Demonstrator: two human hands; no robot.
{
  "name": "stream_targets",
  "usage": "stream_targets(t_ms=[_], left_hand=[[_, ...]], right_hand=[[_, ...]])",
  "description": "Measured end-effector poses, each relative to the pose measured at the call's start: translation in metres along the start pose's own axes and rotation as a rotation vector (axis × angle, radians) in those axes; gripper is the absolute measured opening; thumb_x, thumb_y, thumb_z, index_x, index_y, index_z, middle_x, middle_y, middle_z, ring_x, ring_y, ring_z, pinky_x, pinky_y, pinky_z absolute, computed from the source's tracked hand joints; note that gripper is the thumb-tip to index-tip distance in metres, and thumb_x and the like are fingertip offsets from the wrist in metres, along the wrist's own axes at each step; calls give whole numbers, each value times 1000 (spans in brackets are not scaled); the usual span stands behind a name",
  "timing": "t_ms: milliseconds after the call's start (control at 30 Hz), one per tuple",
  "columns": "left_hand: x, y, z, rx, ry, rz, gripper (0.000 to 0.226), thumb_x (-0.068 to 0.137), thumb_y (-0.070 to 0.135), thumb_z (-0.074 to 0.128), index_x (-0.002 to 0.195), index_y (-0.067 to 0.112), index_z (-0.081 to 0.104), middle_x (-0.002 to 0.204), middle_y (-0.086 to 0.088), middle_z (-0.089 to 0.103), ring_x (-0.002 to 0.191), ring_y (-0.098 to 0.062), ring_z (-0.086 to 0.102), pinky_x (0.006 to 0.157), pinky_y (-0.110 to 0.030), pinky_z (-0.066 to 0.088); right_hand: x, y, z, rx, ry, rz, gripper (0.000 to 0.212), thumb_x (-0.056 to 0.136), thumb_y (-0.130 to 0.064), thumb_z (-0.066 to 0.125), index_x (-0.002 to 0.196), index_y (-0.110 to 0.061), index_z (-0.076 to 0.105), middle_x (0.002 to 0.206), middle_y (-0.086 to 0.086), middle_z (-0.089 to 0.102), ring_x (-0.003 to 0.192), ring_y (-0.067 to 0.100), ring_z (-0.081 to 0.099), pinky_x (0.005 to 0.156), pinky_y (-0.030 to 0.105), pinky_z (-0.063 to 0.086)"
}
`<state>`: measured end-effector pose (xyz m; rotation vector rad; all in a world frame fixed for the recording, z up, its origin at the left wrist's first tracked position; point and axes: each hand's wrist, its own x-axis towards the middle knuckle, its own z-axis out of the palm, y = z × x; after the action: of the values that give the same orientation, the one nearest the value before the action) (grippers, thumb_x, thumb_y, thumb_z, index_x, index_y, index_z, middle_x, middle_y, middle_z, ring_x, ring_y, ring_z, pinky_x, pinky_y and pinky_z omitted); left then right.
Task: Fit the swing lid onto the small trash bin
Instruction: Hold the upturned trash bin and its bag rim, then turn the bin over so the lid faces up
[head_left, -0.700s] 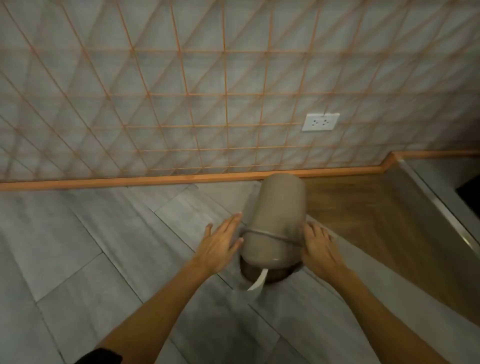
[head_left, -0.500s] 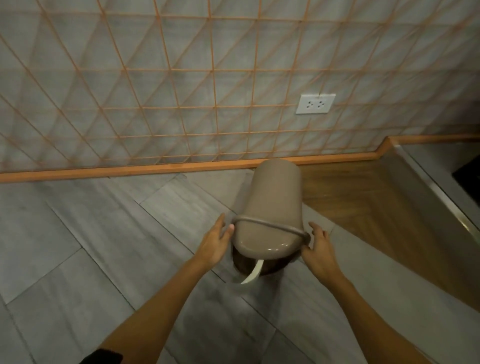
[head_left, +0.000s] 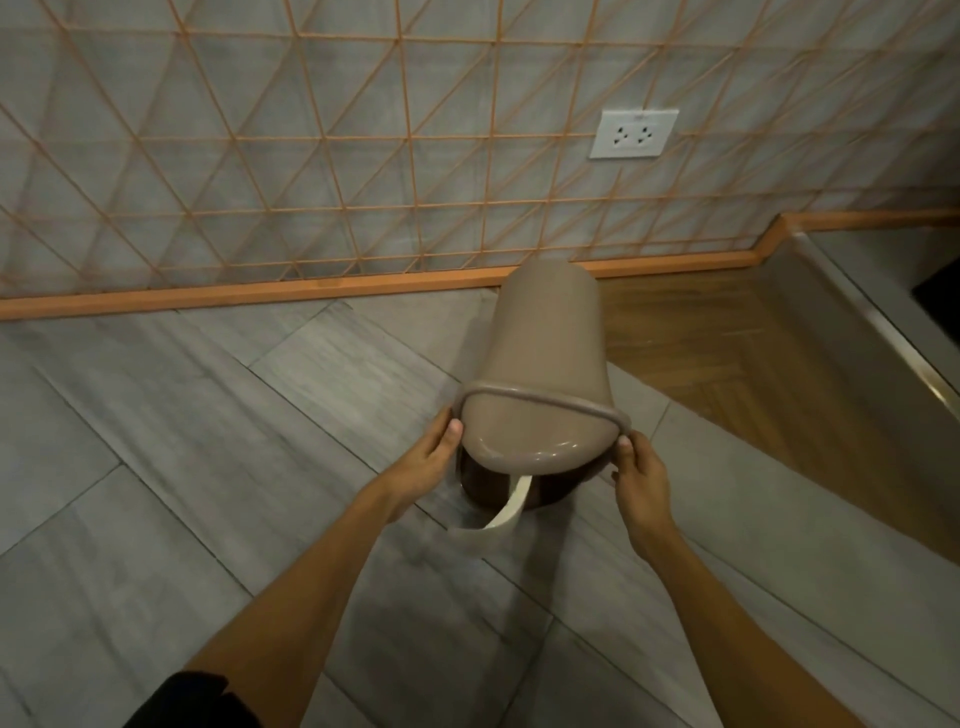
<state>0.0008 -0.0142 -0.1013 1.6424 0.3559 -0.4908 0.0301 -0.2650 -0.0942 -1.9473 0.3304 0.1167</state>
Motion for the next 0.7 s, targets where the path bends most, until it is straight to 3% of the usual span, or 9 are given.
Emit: stream_targets(t_ms=[233,333,467,533,600,633,700], left_hand=[[-10,28,8,50,3,38,80,87,65,24,156,36,-4,166,4,-4,151,-18,0,120,-41,9],[-16,51,3,89,32,55,92,74,76,25,155,41,-4,166,-2,-6,152,-22,-5,122,-49,6],[-23,82,-5,52,69,126,92,75,80,31,154,45,-3,166,-3,-4,150,-24,-16,120,-57,2],[-16,88,-15,41,40,143,100,72,84,49,154,41,11,164,-15,11,149,-41,1,115,-67,16],[-7,90,-26,10,67,90,95,73,74,64,148,24,36,151,-31,31,134,-52,37,101,-67,42],[-8,97,-28,-33,96,77,84,78,67,63,145,20,42,145,-29,40,124,-46,52,93,-59,52],[-17,114,-29,-103,133,61,59,93,53,49,140,18,46,136,-17,56,110,-31,64,82,-43,59]], right_hand=[[15,-29,-14,-15,36,-93,25,101,-29,36,99,-17,57,93,4,60,92,23,58,77,36,48],[20,-51,-22,32,34,-106,24,100,-34,37,98,-24,58,96,4,64,94,24,61,79,40,51],[21,-92,-31,9,11,-156,28,101,-35,36,91,-21,58,87,3,62,87,24,60,77,42,52],[23,-111,-34,-18,15,-145,31,101,-34,34,96,-15,58,92,8,63,91,28,62,81,46,54],[25,-126,-36,-47,13,-134,31,101,-33,33,99,-14,58,97,11,64,94,28,62,83,48,52],[25,-132,-37,-56,14,-126,31,101,-32,33,99,-14,59,97,11,64,93,27,61,82,45,51],[24,-141,-39,-67,18,-97,31,102,-31,32,97,-14,58,95,10,64,91,25,61,80,41,50]])
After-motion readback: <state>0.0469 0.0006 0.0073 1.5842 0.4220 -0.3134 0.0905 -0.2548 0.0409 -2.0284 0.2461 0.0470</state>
